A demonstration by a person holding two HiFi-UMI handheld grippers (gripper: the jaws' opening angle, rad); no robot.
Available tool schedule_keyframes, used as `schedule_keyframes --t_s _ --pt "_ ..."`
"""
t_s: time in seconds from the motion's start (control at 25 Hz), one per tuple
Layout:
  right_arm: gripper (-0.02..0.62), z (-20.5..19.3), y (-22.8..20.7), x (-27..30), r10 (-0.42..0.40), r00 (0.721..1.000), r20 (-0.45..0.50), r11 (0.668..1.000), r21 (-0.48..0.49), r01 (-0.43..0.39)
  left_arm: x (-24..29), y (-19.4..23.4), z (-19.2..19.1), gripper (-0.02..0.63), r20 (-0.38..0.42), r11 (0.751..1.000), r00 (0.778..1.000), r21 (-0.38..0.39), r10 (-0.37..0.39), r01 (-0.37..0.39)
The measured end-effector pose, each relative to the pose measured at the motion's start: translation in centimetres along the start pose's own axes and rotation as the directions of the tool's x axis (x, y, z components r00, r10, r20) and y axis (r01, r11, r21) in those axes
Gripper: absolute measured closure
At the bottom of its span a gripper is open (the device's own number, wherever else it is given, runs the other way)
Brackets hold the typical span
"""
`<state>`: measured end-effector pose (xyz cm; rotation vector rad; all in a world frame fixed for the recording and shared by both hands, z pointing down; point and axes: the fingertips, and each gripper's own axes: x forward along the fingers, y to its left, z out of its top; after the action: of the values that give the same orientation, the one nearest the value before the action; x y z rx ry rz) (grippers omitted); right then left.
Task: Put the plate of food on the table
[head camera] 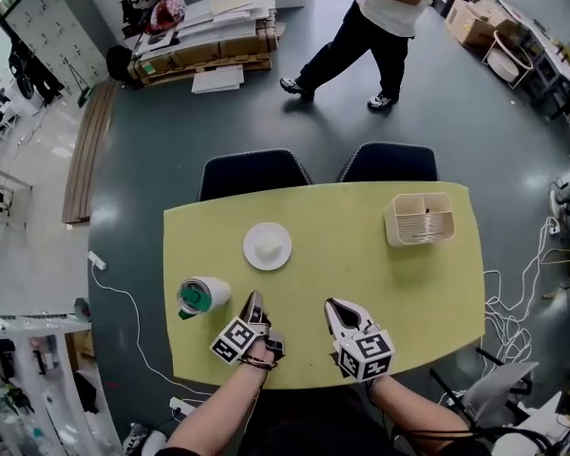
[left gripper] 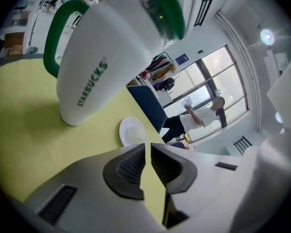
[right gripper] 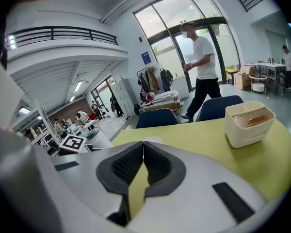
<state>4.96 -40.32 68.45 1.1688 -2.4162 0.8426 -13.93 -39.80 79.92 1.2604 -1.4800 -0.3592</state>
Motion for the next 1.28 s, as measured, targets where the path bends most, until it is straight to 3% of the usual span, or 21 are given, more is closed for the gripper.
schedule_keyframes --t_s 0.24,0.48,0.6,0.84,1.04,1.28 --pt "0.583 2.0 2.4 -1.4 0.002 0.999 0.041 1.000 -0.012 -0.002 -5.5 -3.8 2.3 0.593 -0.003 0.985 0.996 0.148 -0.089 0.089" --pt "0.583 3.9 5.1 -2.4 -0.006 0.997 0.078 1.000 -0.002 0.006 -9.7 -7.8 4.5 0.597 -0.029 0.938 0.984 0.299 -0.178 0.178" --pt "0.583 4.5 6.3 -2.9 -0.009 0.996 0.086 1.000 -0.014 0.010 -11.7 -9.2 5.0 0.598 -0.050 0.897 0.982 0.400 -0.182 0.187" --pt "0.583 5.9 8.6 -4.0 -0.002 0.995 0.103 0.999 -0.041 0.007 -15.5 -12.3 6.4 0.598 -0.055 0.786 0.968 0.574 -0.244 0.231" --pt "0.583 6.1 9.9 -5.2 0.004 0.994 0.112 0.999 -0.038 0.001 -18.0 -13.8 6.6 0.598 -0.055 0.719 0.958 0.648 -0.283 0.250" --pt "0.583 6.7 10.8 -6.5 0.007 0.991 0.132 0.999 -0.047 -0.001 -19.6 -14.3 6.1 0.598 -0.067 0.707 0.942 0.644 -0.328 0.292"
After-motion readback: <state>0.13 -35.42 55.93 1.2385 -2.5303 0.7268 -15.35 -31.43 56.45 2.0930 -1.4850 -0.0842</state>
